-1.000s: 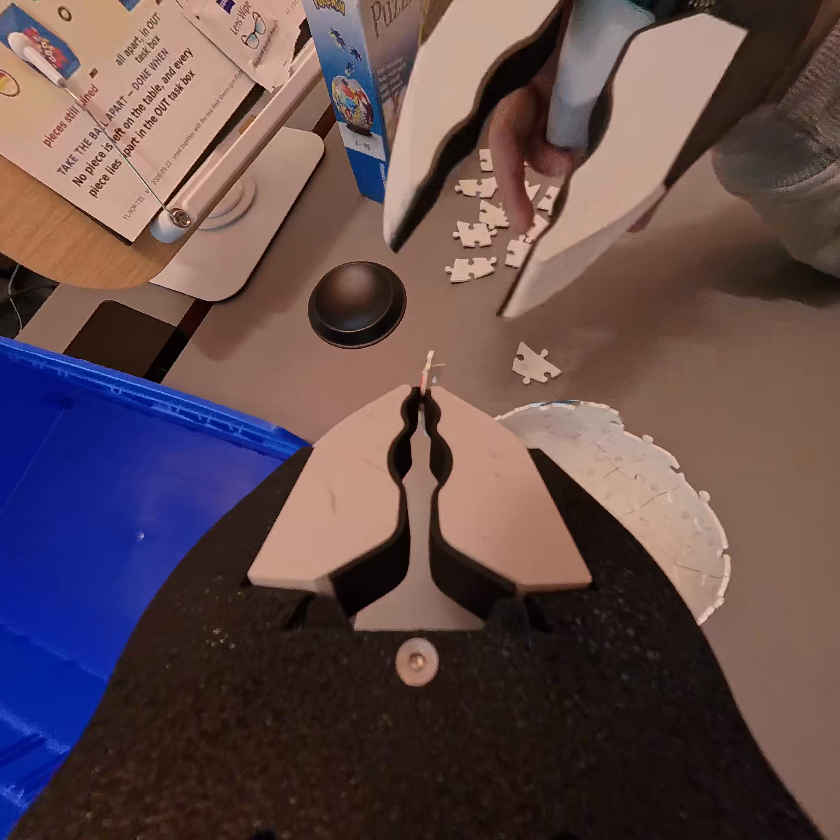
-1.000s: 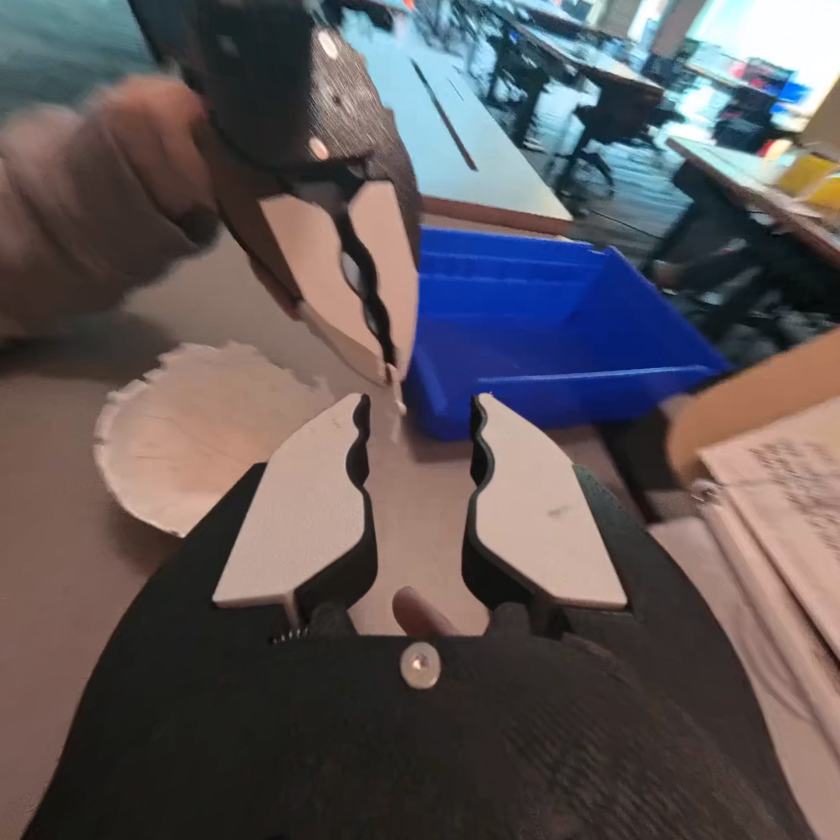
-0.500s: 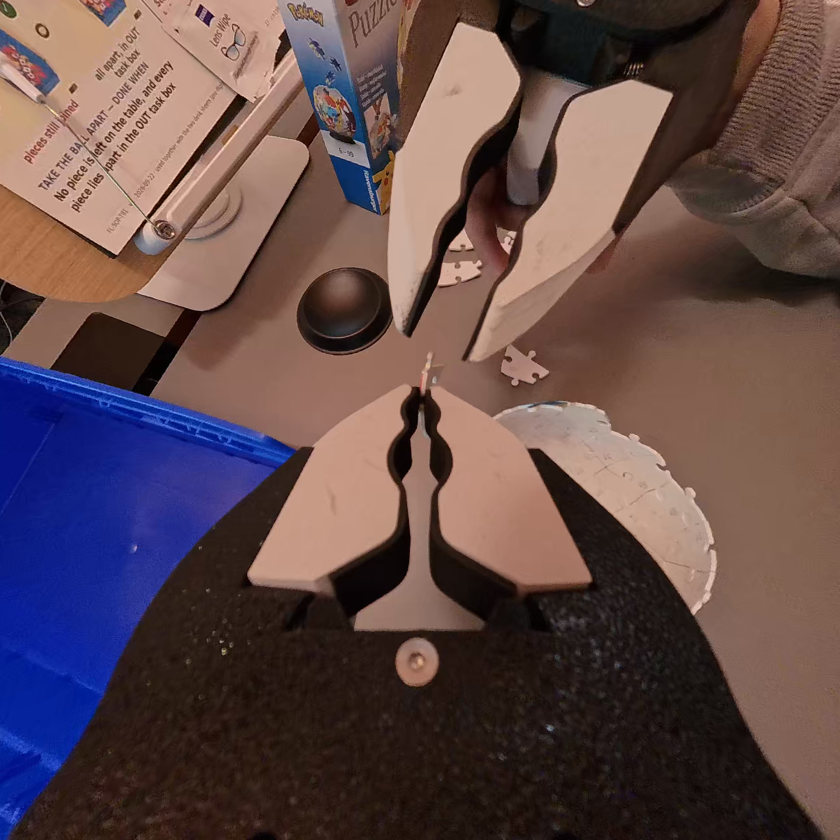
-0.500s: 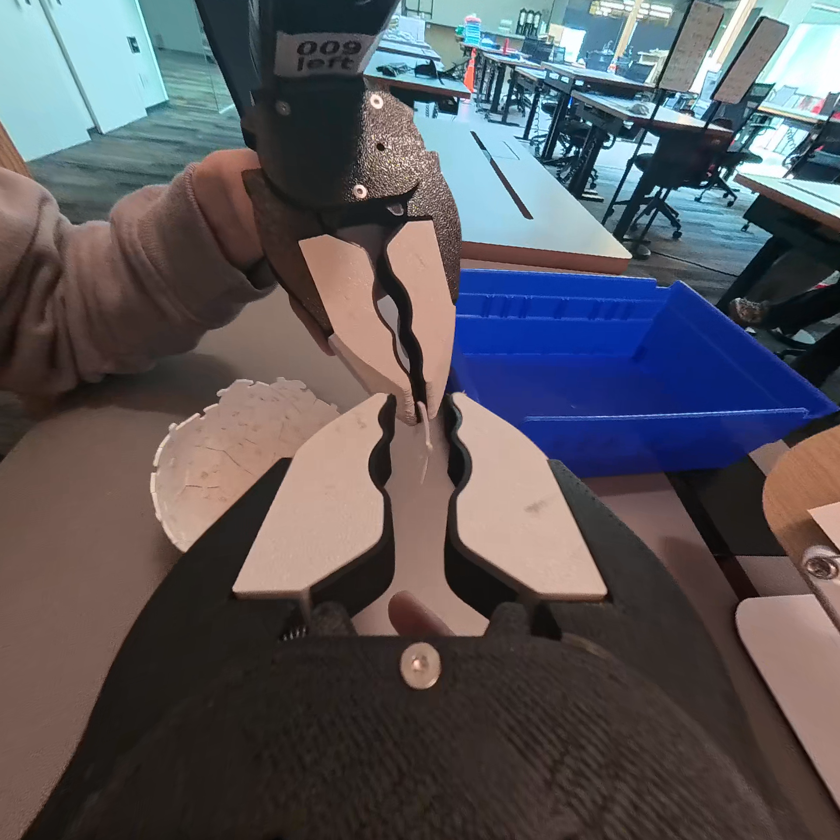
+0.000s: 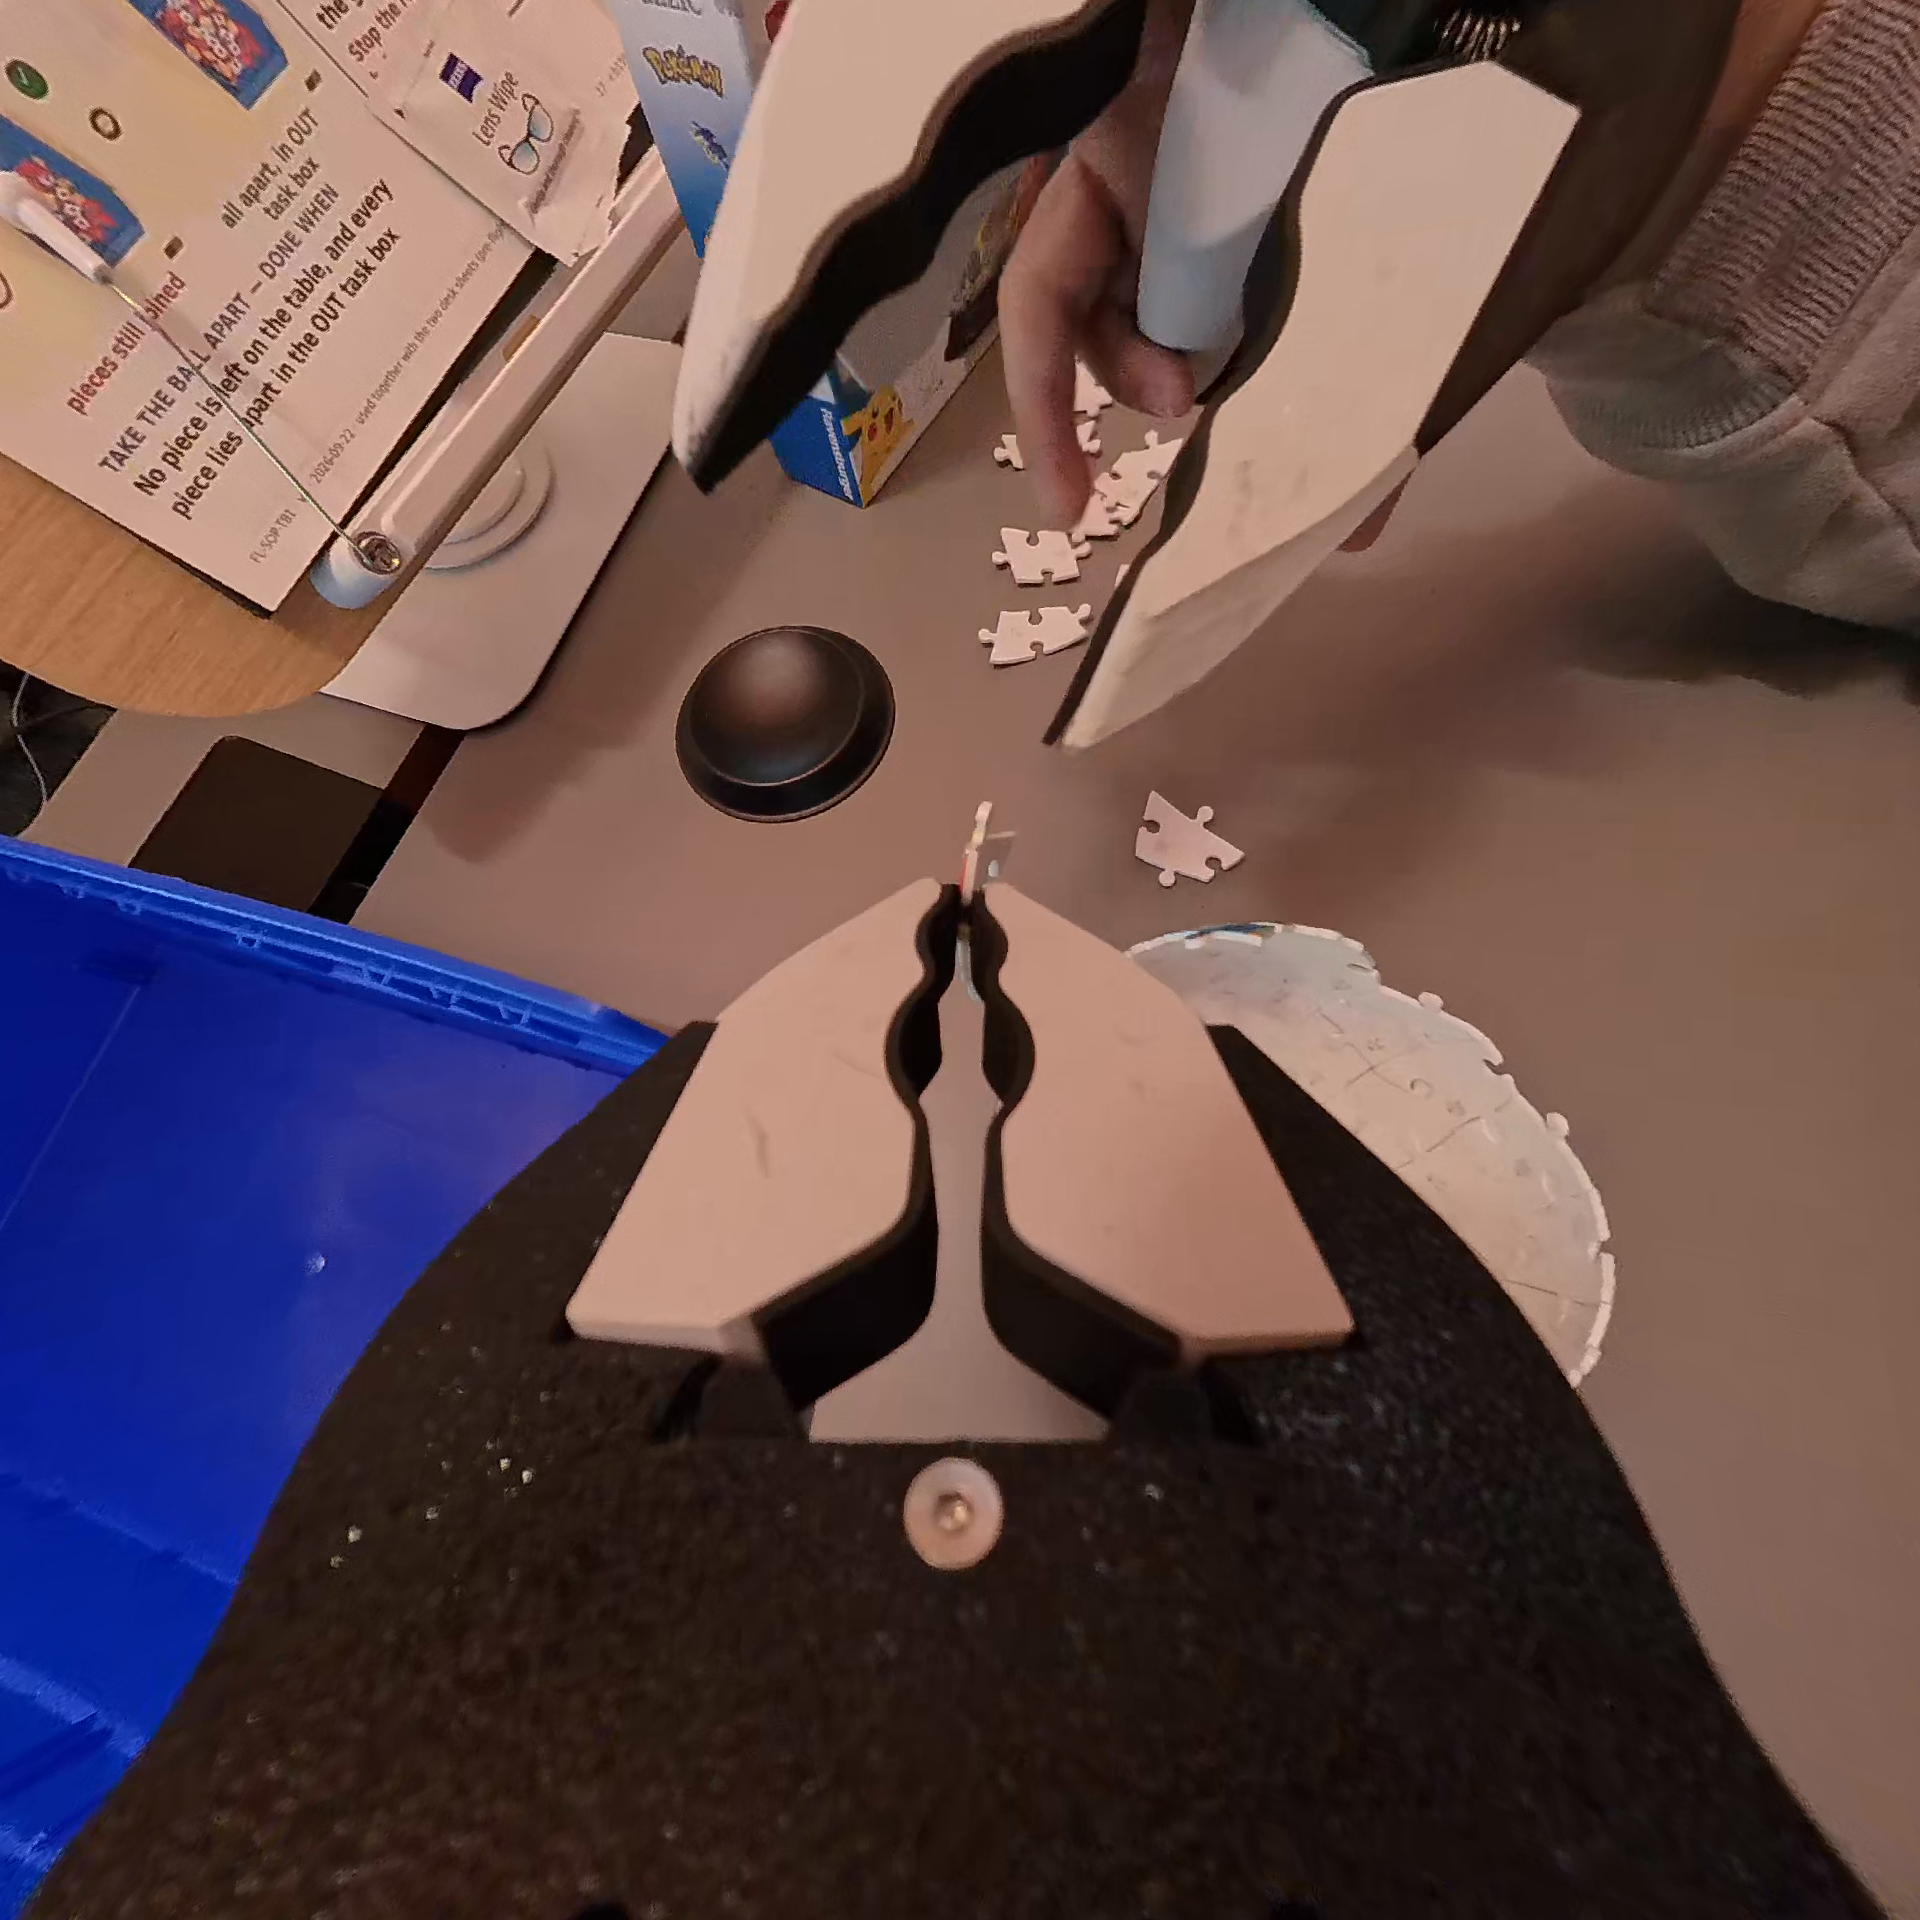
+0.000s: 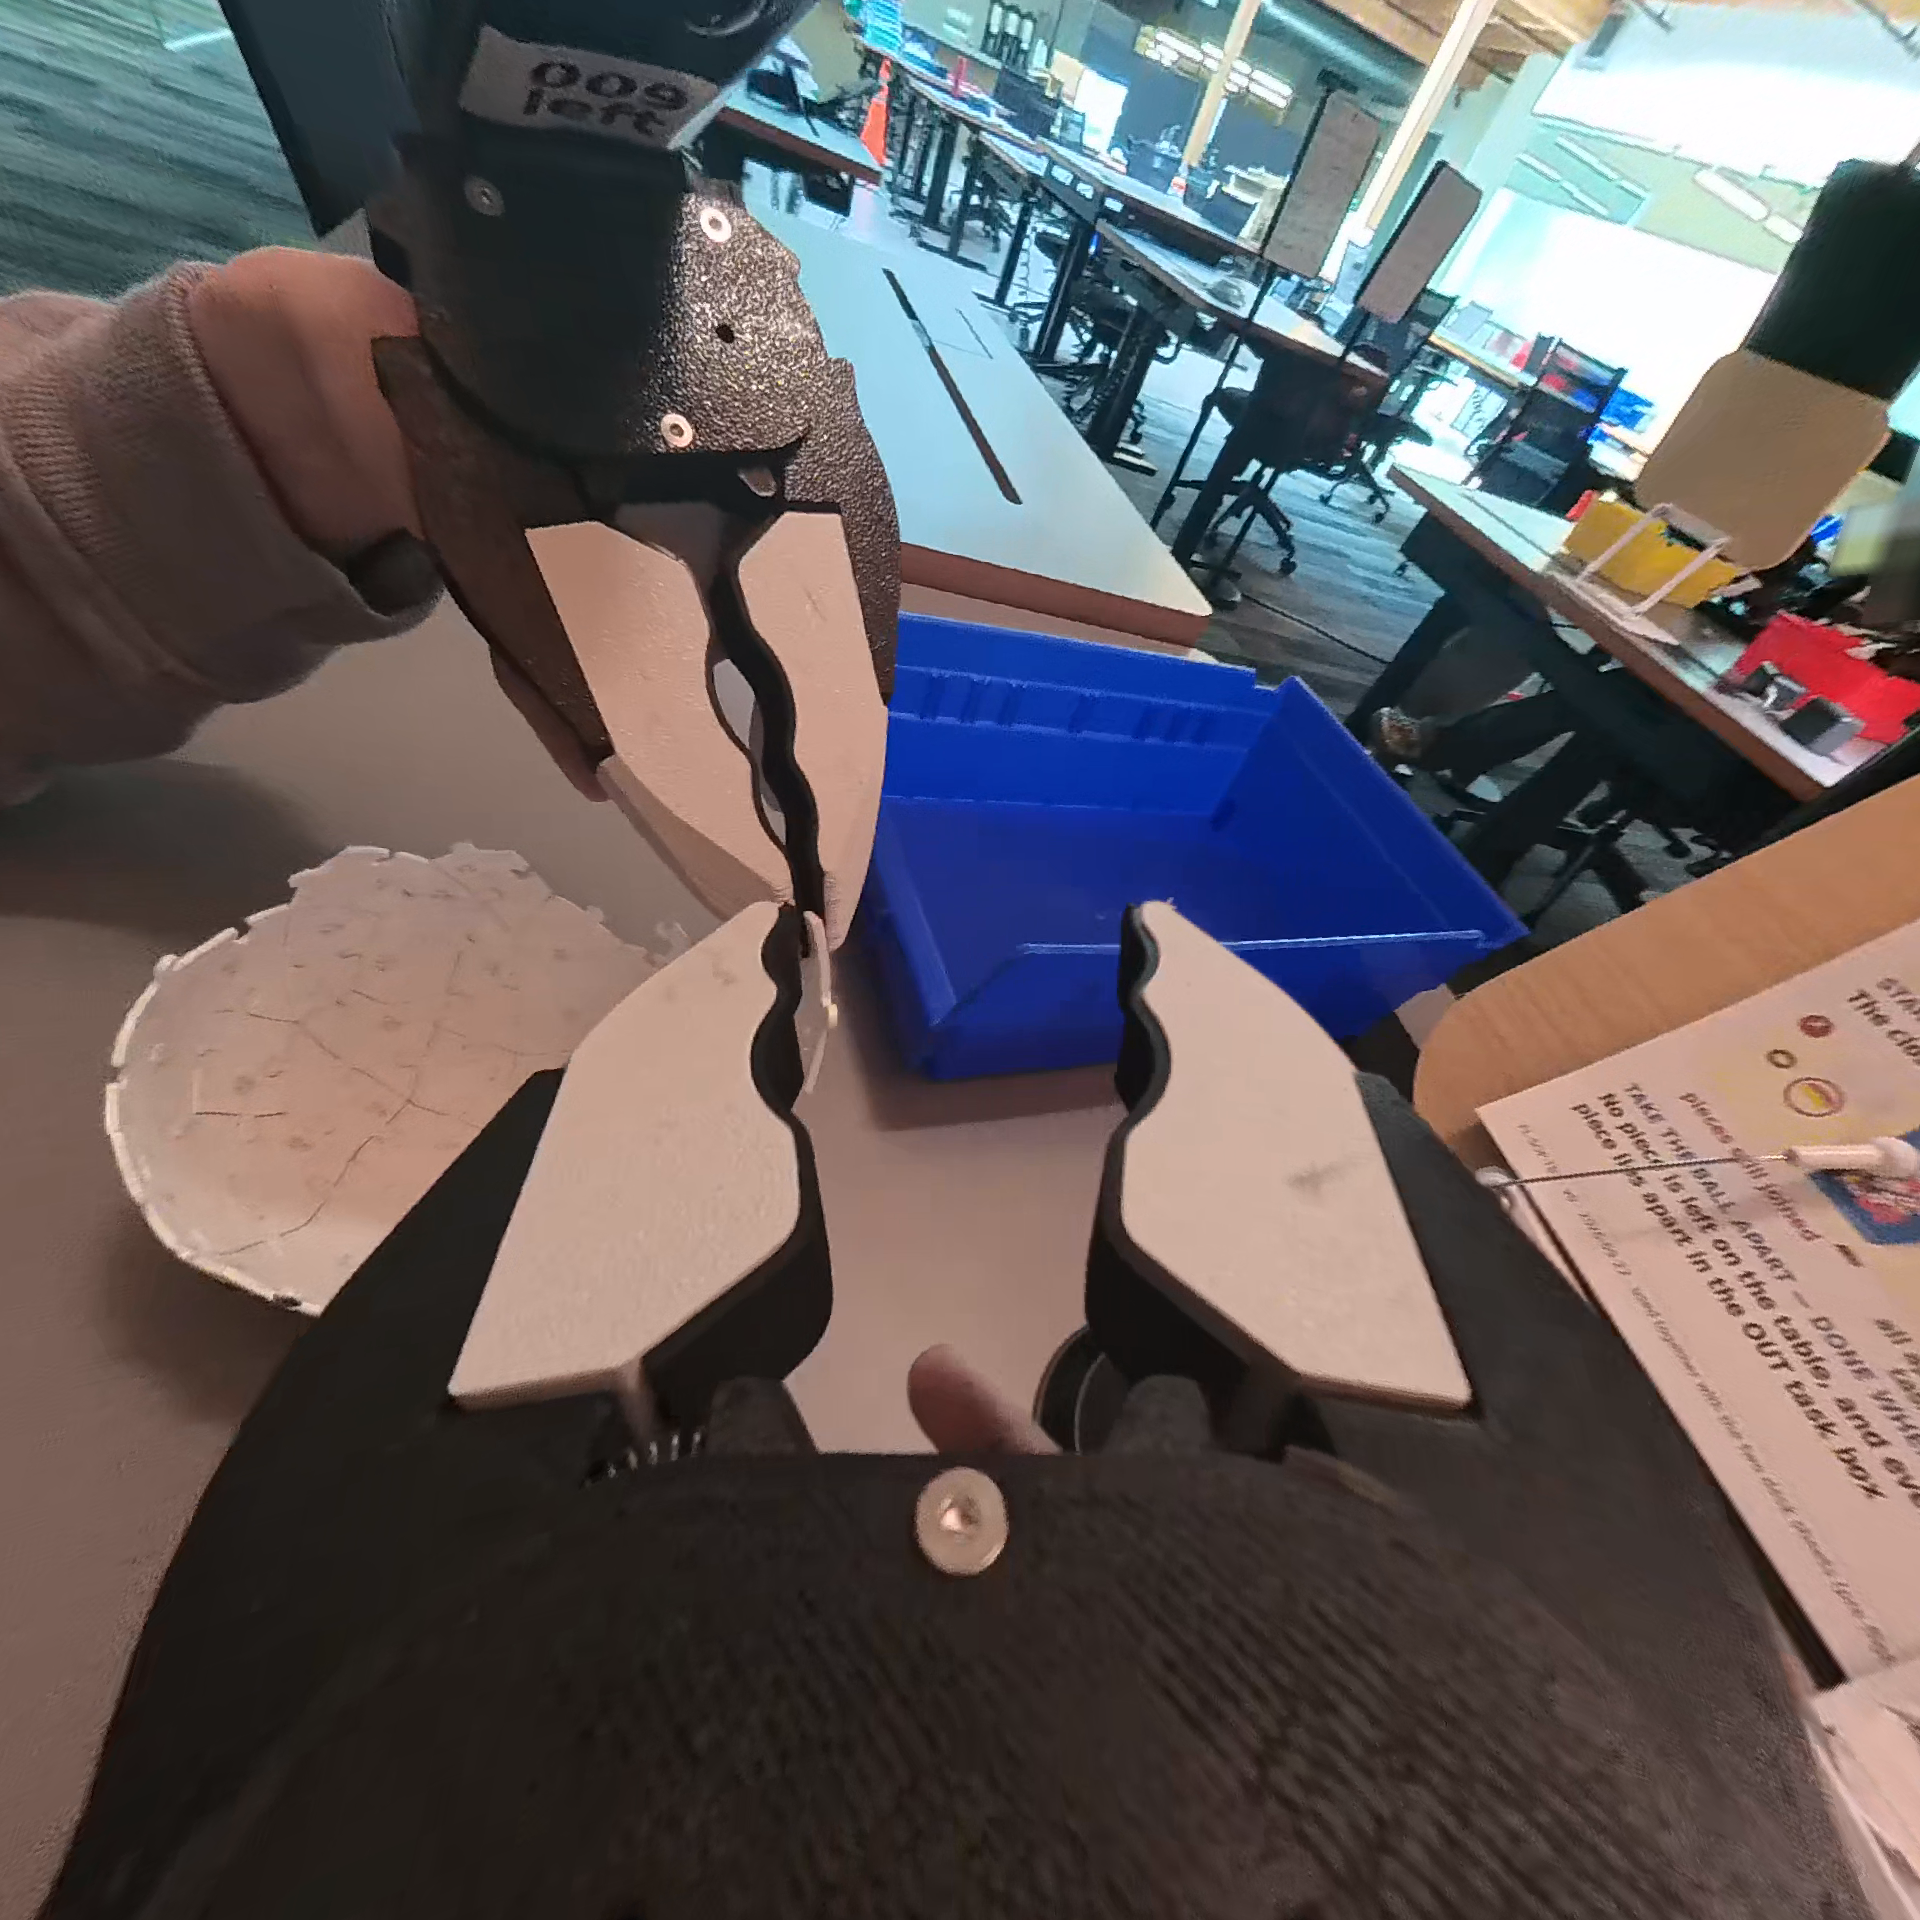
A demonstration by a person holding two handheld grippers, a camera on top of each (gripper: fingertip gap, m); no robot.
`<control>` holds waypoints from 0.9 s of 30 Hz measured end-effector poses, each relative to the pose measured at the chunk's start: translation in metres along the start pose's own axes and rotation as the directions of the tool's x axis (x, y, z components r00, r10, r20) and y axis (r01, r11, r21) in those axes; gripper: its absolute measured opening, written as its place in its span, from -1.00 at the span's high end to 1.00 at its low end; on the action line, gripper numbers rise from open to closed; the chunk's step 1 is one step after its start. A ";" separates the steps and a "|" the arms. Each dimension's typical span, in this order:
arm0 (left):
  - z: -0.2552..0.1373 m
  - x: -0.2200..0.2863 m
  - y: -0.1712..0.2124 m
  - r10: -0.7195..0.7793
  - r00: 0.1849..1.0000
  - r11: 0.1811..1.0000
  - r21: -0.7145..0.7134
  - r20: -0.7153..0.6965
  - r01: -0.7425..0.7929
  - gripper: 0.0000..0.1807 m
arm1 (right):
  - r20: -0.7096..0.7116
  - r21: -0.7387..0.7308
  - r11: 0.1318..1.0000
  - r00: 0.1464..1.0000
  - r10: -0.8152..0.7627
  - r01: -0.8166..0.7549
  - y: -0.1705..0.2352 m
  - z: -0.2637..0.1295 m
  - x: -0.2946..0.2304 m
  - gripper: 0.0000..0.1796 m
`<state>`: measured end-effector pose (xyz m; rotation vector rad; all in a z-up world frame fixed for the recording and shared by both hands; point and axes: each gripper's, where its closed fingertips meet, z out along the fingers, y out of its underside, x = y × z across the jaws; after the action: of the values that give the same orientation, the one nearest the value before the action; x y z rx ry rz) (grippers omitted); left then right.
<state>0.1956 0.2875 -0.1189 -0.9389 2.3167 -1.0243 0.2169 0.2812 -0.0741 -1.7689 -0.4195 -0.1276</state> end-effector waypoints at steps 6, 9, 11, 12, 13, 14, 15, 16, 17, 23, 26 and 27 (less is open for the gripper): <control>0.000 -0.001 0.000 -0.001 1.000 1.000 0.001 0.004 0.001 0.98 | -0.140 -0.011 0.996 0.986 -0.089 0.088 -0.007 -0.007 0.020 0.30; 0.000 -0.002 0.000 -0.003 1.000 1.000 0.003 0.009 0.003 0.98 | -0.186 0.000 0.996 0.978 -0.091 0.093 -0.011 -0.012 0.027 0.29; 0.000 -0.002 0.000 -0.004 1.000 1.000 0.004 0.010 0.004 0.98 | -0.216 0.017 0.996 0.973 -0.077 0.083 -0.014 -0.016 0.033 0.33; 0.000 -0.002 0.000 -0.004 1.000 1.000 0.003 0.010 0.004 0.98 | -0.232 0.025 0.996 0.970 -0.073 0.081 -0.015 -0.019 0.036 0.33; 0.000 -0.002 0.000 -0.004 1.000 1.000 0.002 0.011 0.004 0.98 | -0.239 0.029 0.996 0.968 -0.071 0.080 -0.015 -0.020 0.038 0.34; 0.000 -0.003 0.001 -0.005 1.000 1.000 0.001 0.010 0.005 0.98 | -0.236 0.029 0.997 0.969 -0.067 0.076 -0.014 -0.021 0.039 0.34; 0.001 -0.003 0.001 -0.008 1.000 1.000 0.000 0.009 0.008 0.99 | -0.231 0.026 0.997 0.971 -0.062 0.070 -0.013 -0.022 0.039 0.34; 0.001 -0.003 0.002 -0.011 1.000 1.000 -0.001 0.008 0.011 0.98 | -0.237 0.026 0.997 0.970 -0.060 0.068 -0.012 -0.022 0.041 0.35; 0.002 -0.004 0.002 -0.012 1.000 1.000 -0.003 0.008 0.012 0.98 | -0.254 0.028 0.997 0.966 -0.058 0.067 -0.012 -0.023 0.044 0.36; 0.002 -0.003 0.002 -0.008 1.000 1.000 -0.004 0.008 0.008 0.99 | -0.267 0.009 0.997 0.961 -0.071 0.076 -0.009 -0.021 0.046 0.35; 0.003 -0.003 0.003 -0.007 1.000 1.000 -0.006 0.008 0.007 0.98 | -0.250 0.006 0.997 0.965 -0.074 0.078 -0.009 -0.019 0.043 0.35; 0.004 -0.003 0.003 -0.007 1.000 1.000 -0.008 0.006 0.007 0.99 | -0.253 0.005 0.997 0.964 -0.075 0.079 -0.008 -0.019 0.044 0.35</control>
<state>0.1984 0.2893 -0.1231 -0.9533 2.3158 -1.0139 0.2572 0.2734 -0.0484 -1.6951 -0.3025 -0.4001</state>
